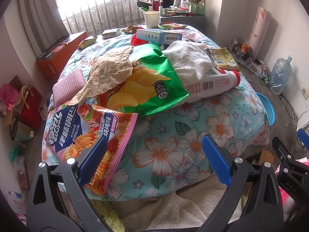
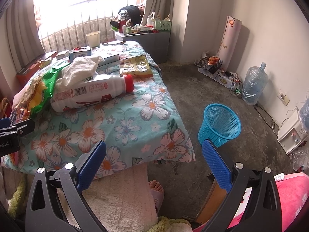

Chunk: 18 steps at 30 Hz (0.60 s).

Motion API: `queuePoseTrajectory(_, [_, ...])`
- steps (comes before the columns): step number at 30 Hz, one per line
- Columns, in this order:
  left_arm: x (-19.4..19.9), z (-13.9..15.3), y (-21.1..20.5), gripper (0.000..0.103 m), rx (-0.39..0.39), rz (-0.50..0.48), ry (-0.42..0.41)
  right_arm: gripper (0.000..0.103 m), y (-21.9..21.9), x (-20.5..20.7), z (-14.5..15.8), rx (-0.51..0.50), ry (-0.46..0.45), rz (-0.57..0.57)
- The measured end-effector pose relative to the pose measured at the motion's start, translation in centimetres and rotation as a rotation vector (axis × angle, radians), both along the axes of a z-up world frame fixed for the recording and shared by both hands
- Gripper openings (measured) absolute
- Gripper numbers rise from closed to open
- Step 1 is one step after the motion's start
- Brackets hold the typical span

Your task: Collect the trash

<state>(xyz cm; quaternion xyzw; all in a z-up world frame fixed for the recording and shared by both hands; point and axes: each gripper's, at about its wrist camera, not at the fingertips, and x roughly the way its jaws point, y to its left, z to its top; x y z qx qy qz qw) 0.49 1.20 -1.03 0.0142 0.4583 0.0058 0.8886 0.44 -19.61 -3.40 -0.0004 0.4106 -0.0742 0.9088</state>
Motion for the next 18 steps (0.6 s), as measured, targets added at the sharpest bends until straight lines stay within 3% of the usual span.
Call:
queuePoseTrajectory(10, [1.9,0.2,0.9,0.094,-0.055,-0.029,-0.053,0.097,0.6,3.2,0.0,0.031,-0.022,0.009])
queuePoseTrajectory(18, [3.2,2.9,4.8,0.094,-0.17,-0.073,-0.274,0.097,1.8,6.4,1.0,0.071,-0.12,0.049])
